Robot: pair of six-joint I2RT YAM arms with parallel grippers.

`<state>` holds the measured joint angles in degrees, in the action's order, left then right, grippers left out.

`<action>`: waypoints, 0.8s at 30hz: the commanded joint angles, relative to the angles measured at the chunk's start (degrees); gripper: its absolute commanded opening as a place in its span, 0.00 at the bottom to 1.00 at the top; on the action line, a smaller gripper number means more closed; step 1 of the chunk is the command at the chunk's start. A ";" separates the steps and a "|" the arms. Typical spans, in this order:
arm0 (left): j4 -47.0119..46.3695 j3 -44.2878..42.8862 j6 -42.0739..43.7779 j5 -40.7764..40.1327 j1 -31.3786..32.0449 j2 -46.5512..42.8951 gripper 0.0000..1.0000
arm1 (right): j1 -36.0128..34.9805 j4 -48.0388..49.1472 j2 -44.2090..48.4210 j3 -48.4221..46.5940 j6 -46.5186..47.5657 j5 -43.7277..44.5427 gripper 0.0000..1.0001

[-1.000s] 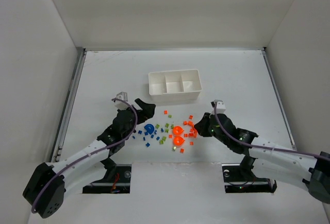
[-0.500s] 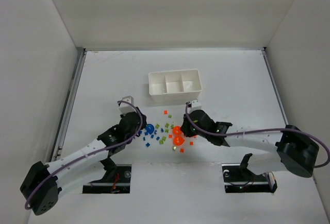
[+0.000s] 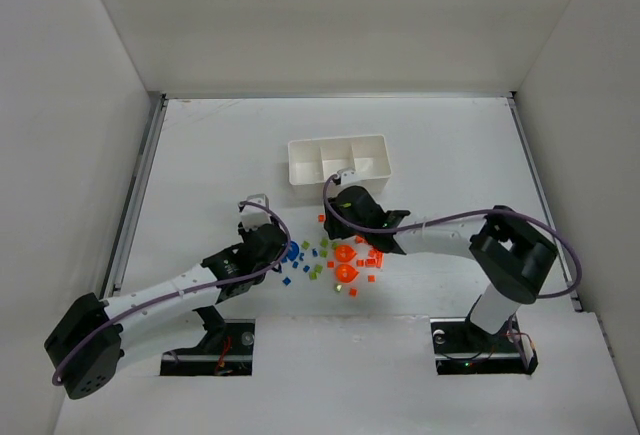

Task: Sort the legos into containers by color

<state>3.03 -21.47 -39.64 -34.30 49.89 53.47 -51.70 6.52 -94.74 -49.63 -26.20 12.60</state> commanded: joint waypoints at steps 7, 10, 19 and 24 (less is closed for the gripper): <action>-3.47 1.79 -0.70 1.96 -0.71 -1.44 0.41 | 0.24 1.47 -4.40 -4.16 2.29 3.21 0.46; -2.94 2.05 -0.27 2.14 -0.80 -2.41 0.42 | 0.24 1.03 -6.07 -4.95 2.73 4.45 0.44; -1.53 3.27 -1.23 2.66 -1.15 -5.22 0.45 | -1.33 0.95 -8.26 -6.36 4.92 8.40 0.40; -1.45 3.63 -1.41 3.37 -1.68 -5.66 0.47 | -2.39 -0.02 -9.32 -7.15 5.45 9.99 0.38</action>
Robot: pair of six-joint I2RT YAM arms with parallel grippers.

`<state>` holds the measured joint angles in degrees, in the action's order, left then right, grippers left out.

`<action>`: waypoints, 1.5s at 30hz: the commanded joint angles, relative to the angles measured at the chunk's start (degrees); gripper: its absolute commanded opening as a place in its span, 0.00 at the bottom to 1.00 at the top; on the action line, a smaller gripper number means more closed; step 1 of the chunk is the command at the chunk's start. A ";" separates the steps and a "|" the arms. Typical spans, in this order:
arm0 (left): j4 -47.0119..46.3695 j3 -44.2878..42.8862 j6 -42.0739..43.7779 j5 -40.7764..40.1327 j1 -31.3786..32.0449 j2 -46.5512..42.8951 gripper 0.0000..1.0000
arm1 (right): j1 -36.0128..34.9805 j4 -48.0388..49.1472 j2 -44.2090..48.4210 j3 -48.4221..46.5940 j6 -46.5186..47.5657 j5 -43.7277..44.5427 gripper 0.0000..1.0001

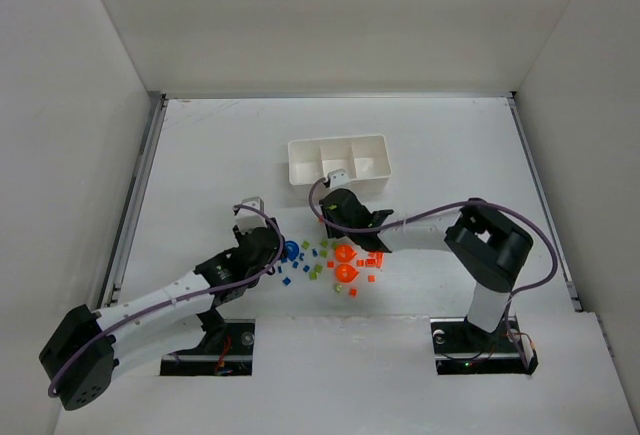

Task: Sort the legos into containers by color

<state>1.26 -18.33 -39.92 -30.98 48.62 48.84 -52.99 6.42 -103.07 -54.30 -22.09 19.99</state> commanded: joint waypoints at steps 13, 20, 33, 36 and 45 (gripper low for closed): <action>-1.78 0.23 -1.39 1.62 -0.59 1.43 0.50 | -2.25 -1.67 -0.74 -2.21 0.82 2.42 0.22; -4.77 -1.45 -1.12 2.94 0.82 5.39 0.51 | -1.54 -1.76 7.96 0.95 -0.24 2.69 0.13; -8.37 -4.26 1.78 2.50 2.57 13.82 0.54 | 15.94 -2.46 14.75 -5.45 0.11 2.16 0.14; -8.81 -4.70 3.27 1.72 3.19 16.19 0.55 | 19.10 -1.15 10.36 -8.88 0.20 2.34 0.14; -11.80 -4.79 5.03 0.57 3.28 21.21 0.56 | 20.70 0.09 6.12 -12.76 1.69 2.78 0.58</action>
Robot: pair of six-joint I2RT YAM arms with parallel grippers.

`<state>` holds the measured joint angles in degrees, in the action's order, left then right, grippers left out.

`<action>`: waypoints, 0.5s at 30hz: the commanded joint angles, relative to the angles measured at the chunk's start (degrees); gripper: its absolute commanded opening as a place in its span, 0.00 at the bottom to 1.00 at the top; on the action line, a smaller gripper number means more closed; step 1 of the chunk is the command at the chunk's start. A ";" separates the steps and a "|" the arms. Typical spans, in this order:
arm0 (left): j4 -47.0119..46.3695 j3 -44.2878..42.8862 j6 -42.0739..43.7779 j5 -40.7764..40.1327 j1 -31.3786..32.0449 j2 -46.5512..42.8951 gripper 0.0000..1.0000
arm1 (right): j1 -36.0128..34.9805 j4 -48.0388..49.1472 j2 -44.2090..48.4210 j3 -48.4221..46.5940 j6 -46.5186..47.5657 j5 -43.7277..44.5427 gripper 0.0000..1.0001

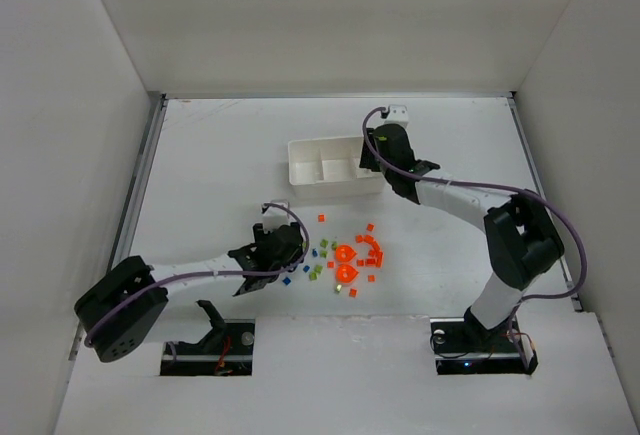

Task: Sort the legos into containers by color

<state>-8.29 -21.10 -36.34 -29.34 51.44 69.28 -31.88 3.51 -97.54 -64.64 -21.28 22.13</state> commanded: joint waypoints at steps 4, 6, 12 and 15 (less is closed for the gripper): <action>-1.90 -2.45 1.53 -0.28 0.63 1.47 0.56 | -1.65 3.08 2.26 -0.75 0.98 0.81 0.61; -2.07 -2.37 1.71 -0.28 0.55 1.91 0.56 | -2.35 3.70 2.96 0.04 0.89 0.81 0.61; -1.46 -2.72 1.71 0.69 0.63 2.27 0.44 | -4.90 3.96 7.79 4.87 0.54 0.98 0.61; -1.46 -1.75 0.83 0.69 -0.50 1.39 0.36 | -5.60 3.96 10.43 7.95 0.01 1.07 0.61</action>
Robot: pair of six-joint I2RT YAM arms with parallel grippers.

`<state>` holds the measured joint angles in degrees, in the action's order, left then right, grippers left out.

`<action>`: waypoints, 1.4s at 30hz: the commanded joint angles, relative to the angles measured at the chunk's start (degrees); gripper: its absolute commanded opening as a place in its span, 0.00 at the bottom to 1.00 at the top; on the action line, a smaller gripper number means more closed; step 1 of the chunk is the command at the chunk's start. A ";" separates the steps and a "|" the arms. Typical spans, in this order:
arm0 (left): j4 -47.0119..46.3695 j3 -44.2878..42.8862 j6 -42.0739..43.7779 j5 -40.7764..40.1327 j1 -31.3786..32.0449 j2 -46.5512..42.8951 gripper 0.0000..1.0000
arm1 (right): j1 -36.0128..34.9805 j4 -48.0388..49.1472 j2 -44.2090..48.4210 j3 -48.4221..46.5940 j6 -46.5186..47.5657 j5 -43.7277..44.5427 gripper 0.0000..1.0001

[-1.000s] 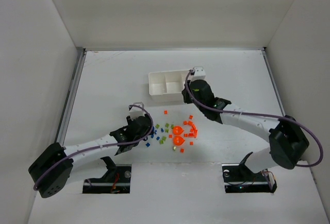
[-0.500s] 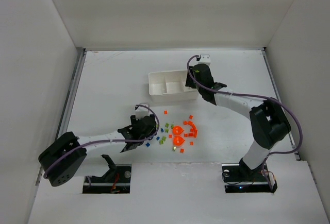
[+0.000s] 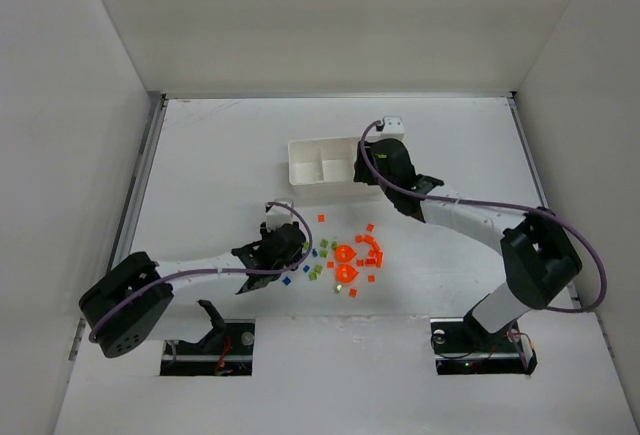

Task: Sort the legos into containers by color

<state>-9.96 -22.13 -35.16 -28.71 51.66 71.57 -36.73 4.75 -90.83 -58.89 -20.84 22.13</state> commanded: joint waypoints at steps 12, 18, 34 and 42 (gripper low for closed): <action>0.90 0.51 -0.88 1.64 -4.95 -6.88 0.21 | -7.70 6.32 8.38 11.87 -2.27 1.07 0.61; 3.01 -1.77 -0.44 1.90 -6.35 -11.18 0.20 | -7.70 7.02 11.63 14.15 -2.80 1.07 0.61; 10.65 -7.59 0.97 7.26 -4.61 -13.46 0.25 | -11.12 9.66 14.90 21.98 -5.26 -0.07 0.59; 14.44 -5.12 0.71 7.53 7.26 -12.43 0.50 | -11.21 10.89 13.22 21.98 -5.53 -1.12 0.63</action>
<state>2.46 -27.33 -34.52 -21.15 54.96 57.56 -47.68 11.22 -77.36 -37.10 -25.61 21.61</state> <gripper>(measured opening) 0.465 0.617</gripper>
